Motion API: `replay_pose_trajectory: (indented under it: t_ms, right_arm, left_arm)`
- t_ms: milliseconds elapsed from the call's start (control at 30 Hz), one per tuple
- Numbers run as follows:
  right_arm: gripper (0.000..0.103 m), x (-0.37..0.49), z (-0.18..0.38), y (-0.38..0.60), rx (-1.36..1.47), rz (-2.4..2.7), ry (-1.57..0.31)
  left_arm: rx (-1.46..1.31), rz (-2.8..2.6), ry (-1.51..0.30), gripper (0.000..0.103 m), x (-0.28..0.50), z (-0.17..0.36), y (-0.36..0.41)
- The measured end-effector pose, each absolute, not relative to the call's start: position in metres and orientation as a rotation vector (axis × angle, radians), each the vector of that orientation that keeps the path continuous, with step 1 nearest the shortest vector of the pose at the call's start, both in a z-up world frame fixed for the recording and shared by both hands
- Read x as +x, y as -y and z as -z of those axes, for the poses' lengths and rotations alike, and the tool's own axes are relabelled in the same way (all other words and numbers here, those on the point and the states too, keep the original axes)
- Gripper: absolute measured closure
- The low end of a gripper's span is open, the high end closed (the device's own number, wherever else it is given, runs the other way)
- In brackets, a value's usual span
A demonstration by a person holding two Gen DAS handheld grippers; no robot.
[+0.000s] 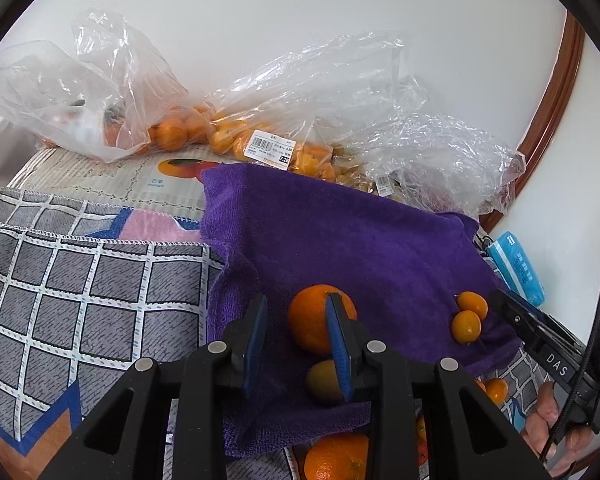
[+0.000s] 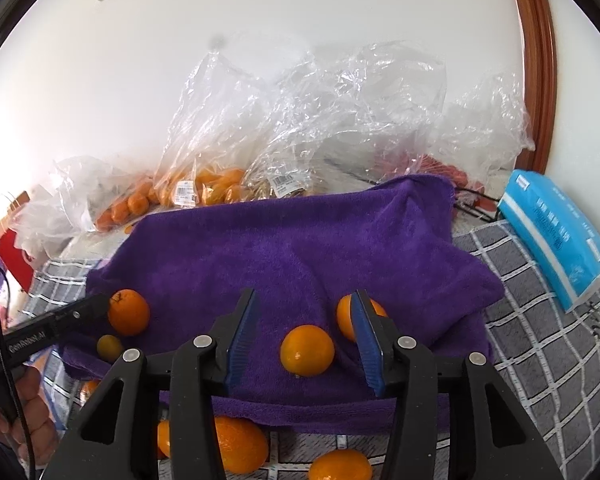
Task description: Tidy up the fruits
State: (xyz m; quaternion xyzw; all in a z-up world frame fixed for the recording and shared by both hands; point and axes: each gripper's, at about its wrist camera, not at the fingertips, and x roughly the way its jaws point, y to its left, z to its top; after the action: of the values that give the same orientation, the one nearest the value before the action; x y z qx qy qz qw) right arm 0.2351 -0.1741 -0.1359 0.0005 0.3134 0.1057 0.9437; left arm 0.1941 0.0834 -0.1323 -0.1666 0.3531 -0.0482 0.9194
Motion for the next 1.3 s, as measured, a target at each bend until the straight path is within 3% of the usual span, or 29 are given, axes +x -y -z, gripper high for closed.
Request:
replay_pose_trajectory:
  t_ms: [300,600,633,667,700,1300]
  right_arm:
    - [0.056,0.211,0.124,0.192,-0.001,-0.166,-0.675]
    - [0.056,0.175,0.166,0.197,-0.053,-0.183,-0.800]
    - [0.056,0.174,0.173,0.196,-0.069,-0.177,-0.819]
    - [0.065,0.173,0.180,0.195,-0.087,-0.159,-0.834]
    - [0.068,0.171,0.183,0.196,-0.088,-0.153,-0.837]
    - [0.069,0.096,0.152,0.233,0.081,-0.115,-0.729]
  left_arm:
    - [-0.363,0.096,-0.675,0.067,0.187,0.123,-0.088]
    - [-0.372,0.103,-0.634,0.065,0.178,0.115,-0.088]
    - [-0.372,0.102,-0.628,0.065,0.177,0.114,-0.088]
    - [-0.371,0.099,-0.622,0.065,0.176,0.113,-0.088]
    - [-0.370,0.098,-0.619,0.065,0.176,0.113,-0.088]
    - [-0.264,0.196,-0.588,0.061,0.152,0.087,-0.060]
